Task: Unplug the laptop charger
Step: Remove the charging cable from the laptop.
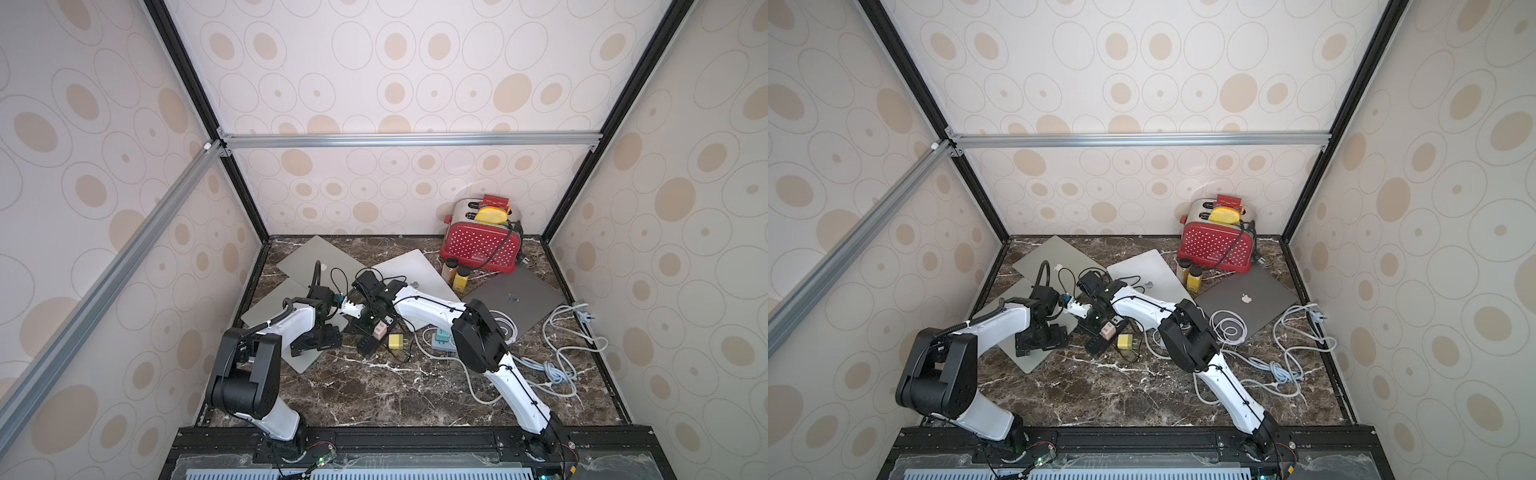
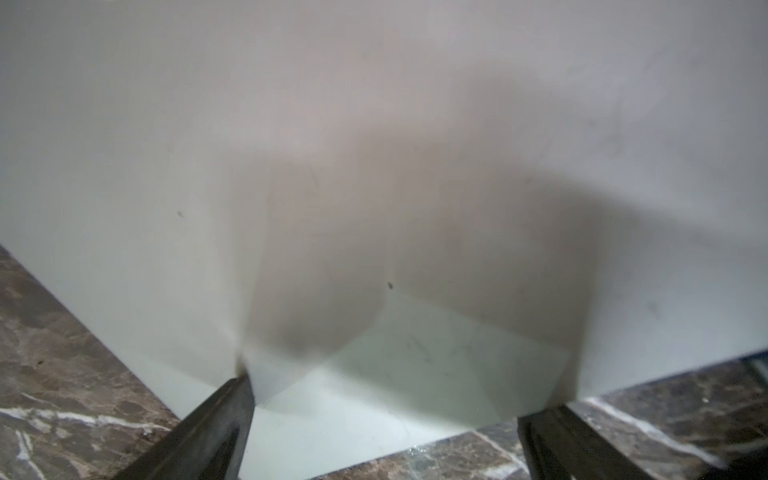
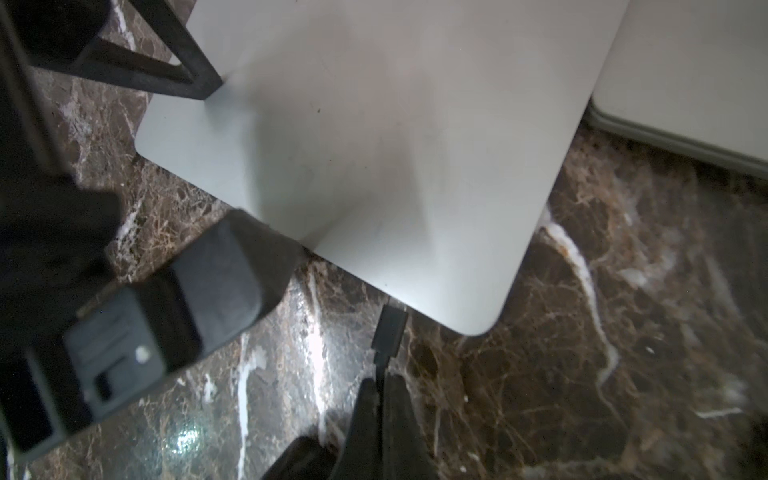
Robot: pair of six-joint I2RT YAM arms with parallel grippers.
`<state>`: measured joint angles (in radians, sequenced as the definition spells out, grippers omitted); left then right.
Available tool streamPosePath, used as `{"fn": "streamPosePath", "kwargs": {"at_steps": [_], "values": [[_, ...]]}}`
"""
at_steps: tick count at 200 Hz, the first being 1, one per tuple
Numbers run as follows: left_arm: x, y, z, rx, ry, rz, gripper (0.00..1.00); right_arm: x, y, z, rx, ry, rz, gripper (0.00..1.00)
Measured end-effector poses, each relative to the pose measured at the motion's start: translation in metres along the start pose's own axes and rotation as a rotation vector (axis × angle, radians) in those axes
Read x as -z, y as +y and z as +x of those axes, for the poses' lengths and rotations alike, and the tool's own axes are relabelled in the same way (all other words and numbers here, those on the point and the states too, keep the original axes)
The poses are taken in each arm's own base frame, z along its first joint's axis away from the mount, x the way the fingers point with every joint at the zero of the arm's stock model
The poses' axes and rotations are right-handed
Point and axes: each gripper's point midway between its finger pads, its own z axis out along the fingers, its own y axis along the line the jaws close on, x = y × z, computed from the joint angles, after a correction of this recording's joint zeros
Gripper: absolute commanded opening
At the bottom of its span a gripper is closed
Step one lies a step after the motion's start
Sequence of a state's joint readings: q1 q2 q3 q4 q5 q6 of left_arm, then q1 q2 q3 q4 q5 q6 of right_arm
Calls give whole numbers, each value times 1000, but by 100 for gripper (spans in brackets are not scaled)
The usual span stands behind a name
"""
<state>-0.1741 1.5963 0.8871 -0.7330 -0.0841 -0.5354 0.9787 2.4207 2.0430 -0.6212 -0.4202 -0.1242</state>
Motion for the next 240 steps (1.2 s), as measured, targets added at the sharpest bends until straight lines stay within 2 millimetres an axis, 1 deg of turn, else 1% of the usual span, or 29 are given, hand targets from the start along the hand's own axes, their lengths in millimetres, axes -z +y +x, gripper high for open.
{"fn": "streamPosePath", "kwargs": {"at_steps": [43,149,187,211,240], "values": [[0,-4,0,6,42,0,98,-3,-5,8,-26,-1,28,0],[0,-7,1,7,37,6,98,3,-3,8,5,-26,44,0],[1,-11,1,4,32,25,98,9,-2,7,7,19,38,0],[1,-11,1,8,29,27,98,5,-4,11,-2,68,20,0],[0,-11,1,11,30,29,98,4,-5,14,-18,63,-8,0]]}}
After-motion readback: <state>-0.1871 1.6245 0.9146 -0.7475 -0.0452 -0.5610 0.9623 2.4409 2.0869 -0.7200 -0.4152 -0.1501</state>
